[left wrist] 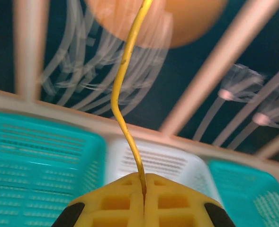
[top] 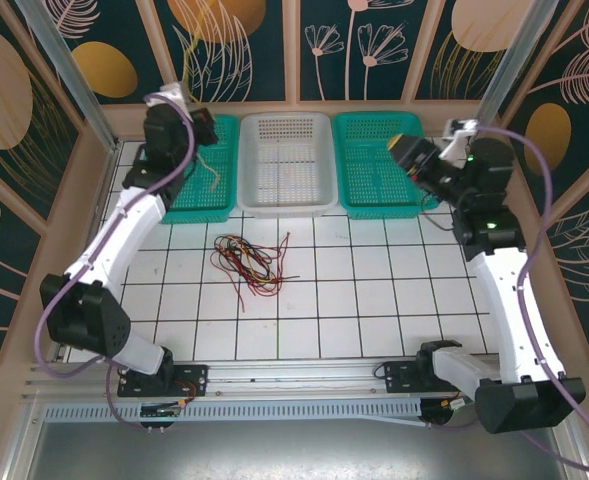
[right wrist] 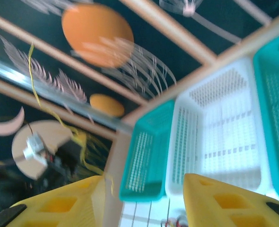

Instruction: Untangle the cables

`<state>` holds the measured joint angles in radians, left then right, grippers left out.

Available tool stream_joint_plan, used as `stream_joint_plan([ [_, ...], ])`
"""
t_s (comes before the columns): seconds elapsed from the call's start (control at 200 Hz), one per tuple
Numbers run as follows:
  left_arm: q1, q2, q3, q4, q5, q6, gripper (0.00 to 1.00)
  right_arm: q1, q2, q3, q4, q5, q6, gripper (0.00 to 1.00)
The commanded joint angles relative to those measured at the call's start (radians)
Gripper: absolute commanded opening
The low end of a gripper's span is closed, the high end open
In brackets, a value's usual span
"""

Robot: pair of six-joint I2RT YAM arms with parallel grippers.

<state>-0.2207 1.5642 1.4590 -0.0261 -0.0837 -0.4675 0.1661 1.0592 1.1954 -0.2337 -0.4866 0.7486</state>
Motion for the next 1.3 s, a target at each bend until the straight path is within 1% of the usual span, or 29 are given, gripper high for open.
stream_joint_plan([
  [0.0, 0.053, 0.107, 0.063, -0.104, -0.040, -0.025, 0.00, 0.099, -0.038, -0.051, 0.009, 0.107, -0.033, 0.46],
  [0.07, 0.070, 0.143, 0.081, -0.084, -0.050, -0.007, 0.00, 0.159, -0.042, -0.084, 0.019, 0.148, -0.033, 0.46],
  [0.12, 0.075, 0.201, 0.099, -0.086, -0.077, 0.009, 0.00, 0.191, -0.043, -0.102, 0.029, 0.167, -0.028, 0.46],
  [0.265, 0.090, 0.293, 0.135, -0.110, -0.137, 0.020, 0.00, 0.254, -0.029, -0.134, 0.031, 0.203, -0.023, 0.45],
  [0.485, 0.096, 0.391, 0.150, -0.104, -0.185, 0.026, 0.00, 0.288, -0.014, -0.160, 0.038, 0.224, -0.019, 0.45],
  [0.501, 0.096, 0.397, 0.151, -0.106, -0.187, 0.029, 0.04, 0.288, -0.014, -0.161, 0.039, 0.224, -0.019, 0.45],
  [0.576, 0.096, 0.416, 0.148, -0.109, -0.194, 0.031, 0.34, 0.288, -0.012, -0.169, 0.035, 0.227, -0.018, 0.45],
  [0.601, 0.096, 0.415, 0.141, -0.105, -0.195, 0.029, 0.41, 0.289, -0.011, -0.170, 0.034, 0.228, -0.020, 0.45],
  [0.661, 0.096, 0.411, 0.118, -0.089, -0.194, 0.027, 0.50, 0.290, -0.010, -0.172, 0.030, 0.233, -0.023, 0.45],
  [0.751, 0.096, 0.403, 0.094, -0.074, -0.194, 0.026, 0.61, 0.290, -0.007, -0.174, 0.030, 0.238, -0.024, 0.45],
  [0.801, 0.096, 0.400, 0.094, -0.079, -0.196, 0.025, 0.64, 0.293, -0.002, -0.176, 0.031, 0.238, -0.026, 0.45],
  [0.886, 0.097, 0.370, 0.080, -0.072, -0.195, 0.029, 0.66, 0.306, 0.016, -0.171, 0.018, 0.253, -0.038, 0.45],
  [1.046, 0.096, 0.271, 0.039, -0.083, -0.208, 0.006, 0.66, 0.375, 0.080, -0.153, -0.028, 0.336, -0.082, 0.43],
  [1.056, 0.096, 0.264, 0.034, -0.085, -0.208, 0.004, 0.66, 0.391, 0.085, -0.152, -0.027, 0.340, -0.084, 0.43],
  [1.131, 0.096, 0.201, -0.012, -0.093, -0.186, -0.008, 0.67, 0.439, 0.119, -0.154, -0.023, 0.368, -0.092, 0.43],
  [1.291, 0.096, 0.051, -0.148, -0.096, -0.127, -0.040, 0.67, 0.501, 0.186, -0.161, 0.003, 0.397, -0.095, 0.42],
])
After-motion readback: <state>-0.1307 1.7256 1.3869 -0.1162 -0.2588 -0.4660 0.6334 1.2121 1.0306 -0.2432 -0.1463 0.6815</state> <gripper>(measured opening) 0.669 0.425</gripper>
